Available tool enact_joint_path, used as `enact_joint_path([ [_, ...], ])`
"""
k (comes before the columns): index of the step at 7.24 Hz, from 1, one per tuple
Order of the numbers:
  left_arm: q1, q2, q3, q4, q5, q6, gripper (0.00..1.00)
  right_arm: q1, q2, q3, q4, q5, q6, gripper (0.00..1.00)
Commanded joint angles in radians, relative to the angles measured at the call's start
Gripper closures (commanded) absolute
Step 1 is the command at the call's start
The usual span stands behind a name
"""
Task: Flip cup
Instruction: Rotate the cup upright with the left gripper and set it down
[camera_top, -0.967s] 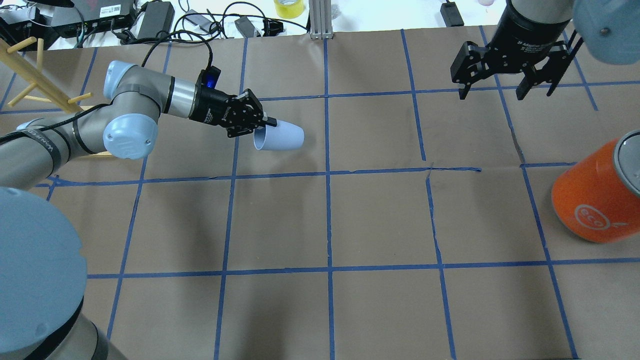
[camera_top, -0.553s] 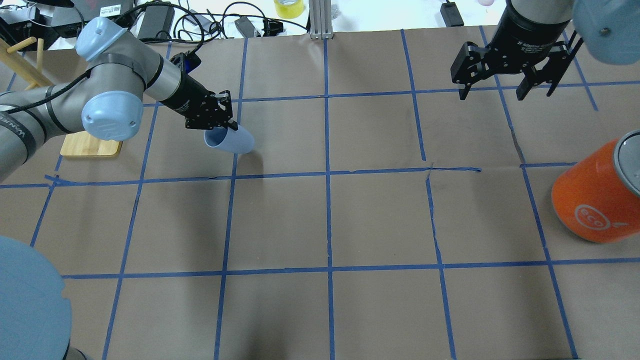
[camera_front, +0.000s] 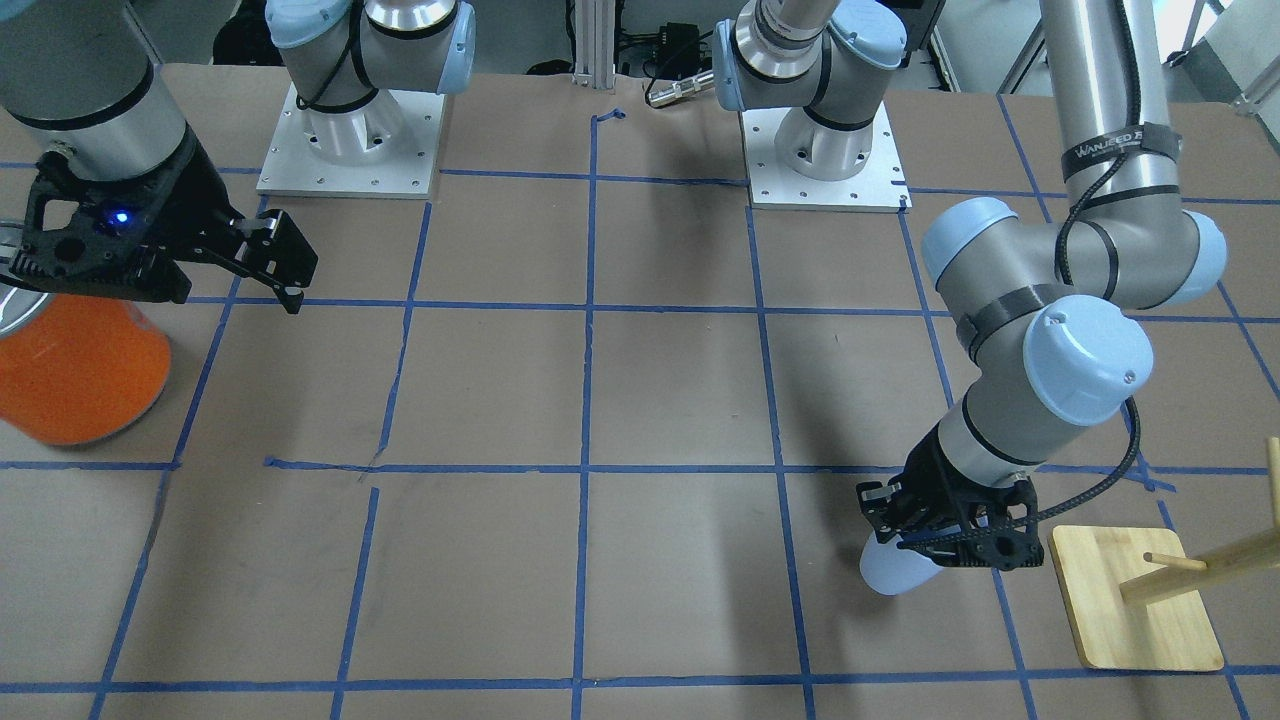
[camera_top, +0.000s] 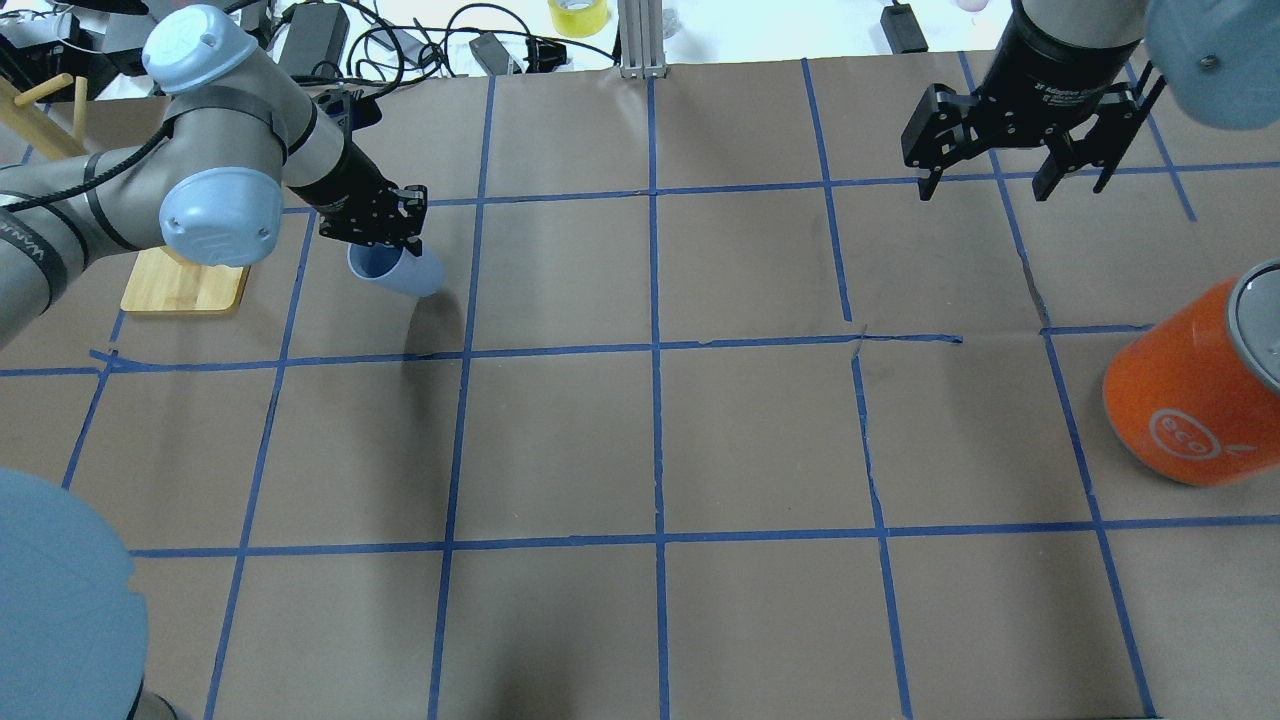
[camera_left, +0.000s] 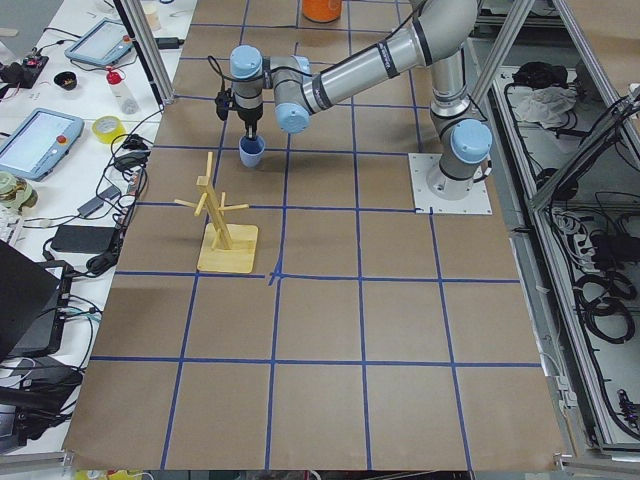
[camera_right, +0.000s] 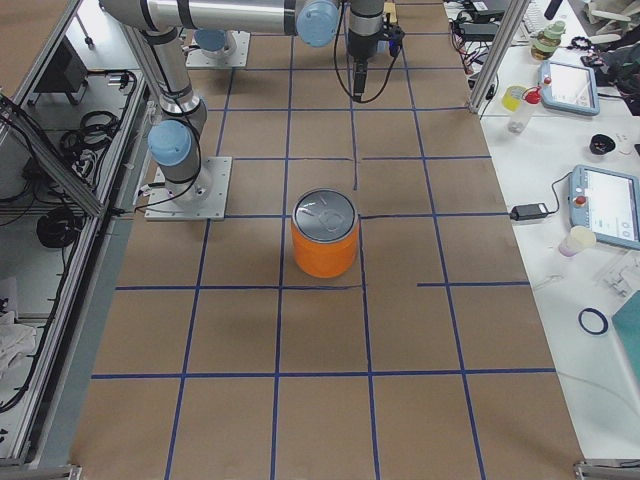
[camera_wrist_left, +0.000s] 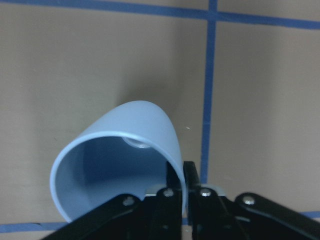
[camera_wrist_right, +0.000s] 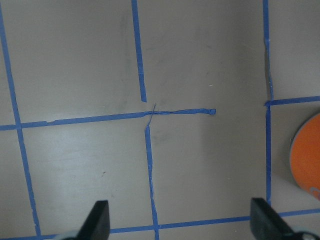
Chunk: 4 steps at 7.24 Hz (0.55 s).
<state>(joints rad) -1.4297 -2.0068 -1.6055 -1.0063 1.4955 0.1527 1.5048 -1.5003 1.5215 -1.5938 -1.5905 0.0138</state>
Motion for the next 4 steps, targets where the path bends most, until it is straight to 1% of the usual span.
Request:
enact_joint_path([
  [1, 0.0, -0.026, 0.006, 0.002, 0.048, 0.108, 0.89, 0.0, 0.0, -0.001, 0.0, -0.002, 0.0, 0.0],
  [2, 0.0, -0.029, -0.004, -0.017, 0.048, 0.111, 0.79, 0.0, 0.0, 0.0, 0.0, -0.002, 0.0, 0.0],
  [3, 0.0, -0.027, -0.001, -0.032, 0.048, 0.111, 0.61, 0.0, 0.0, 0.0, 0.002, -0.002, -0.002, 0.0],
  [4, 0.0, -0.024, 0.004, -0.032, 0.049, 0.116, 0.38, 0.0, 0.0, 0.0, 0.002, -0.002, 0.0, 0.0],
])
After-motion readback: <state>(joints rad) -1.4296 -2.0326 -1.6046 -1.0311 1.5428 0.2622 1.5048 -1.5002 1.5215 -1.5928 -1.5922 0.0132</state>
